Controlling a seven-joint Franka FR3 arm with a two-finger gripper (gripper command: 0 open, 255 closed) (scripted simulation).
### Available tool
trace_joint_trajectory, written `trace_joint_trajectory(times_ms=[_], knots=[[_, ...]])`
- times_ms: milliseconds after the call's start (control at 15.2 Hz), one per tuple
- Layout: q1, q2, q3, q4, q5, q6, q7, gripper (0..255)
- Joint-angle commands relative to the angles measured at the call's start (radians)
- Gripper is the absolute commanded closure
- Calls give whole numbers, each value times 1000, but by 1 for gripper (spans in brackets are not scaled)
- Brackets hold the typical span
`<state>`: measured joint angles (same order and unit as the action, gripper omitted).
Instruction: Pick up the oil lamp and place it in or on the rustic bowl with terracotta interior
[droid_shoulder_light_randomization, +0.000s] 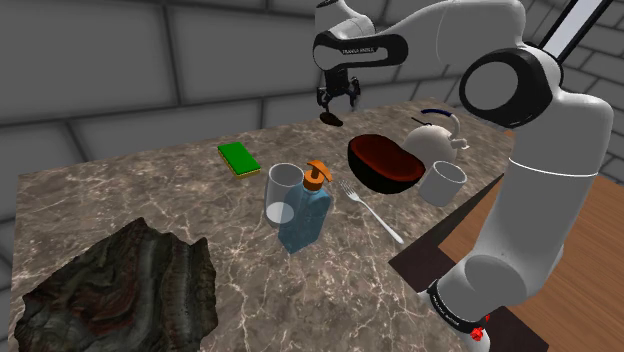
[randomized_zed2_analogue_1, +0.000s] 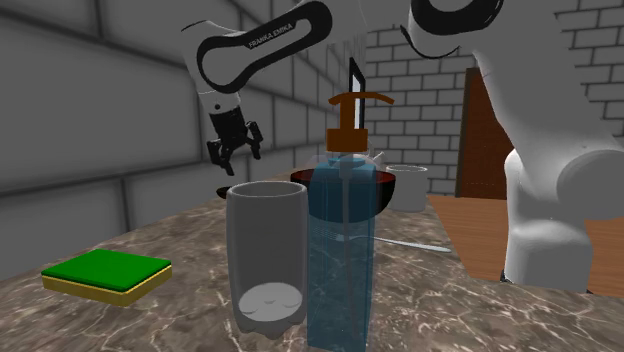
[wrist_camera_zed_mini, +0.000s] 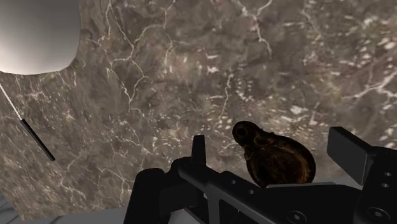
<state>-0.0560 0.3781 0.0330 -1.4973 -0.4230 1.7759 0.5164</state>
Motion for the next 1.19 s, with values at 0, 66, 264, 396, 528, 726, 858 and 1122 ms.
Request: trace_joint_trajectory(times_ms=[0, 66, 264, 396, 528, 726, 858, 1122], knots=[[0, 36, -8, 38, -12, -2, 10, 0], [-3, 36, -9, 27, -13, 10, 12, 0], [-11, 39, -13, -6, -16, 47, 16, 0], [-17, 42, -16, -26, -19, 71, 19, 0], [-19, 43, -17, -32, -20, 78, 19, 0], [-19, 43, -17, -32, -20, 78, 19, 0], [-19, 43, -17, -32, -20, 78, 19, 0], [-19, 43, -17, -32, -20, 78, 19, 255]])
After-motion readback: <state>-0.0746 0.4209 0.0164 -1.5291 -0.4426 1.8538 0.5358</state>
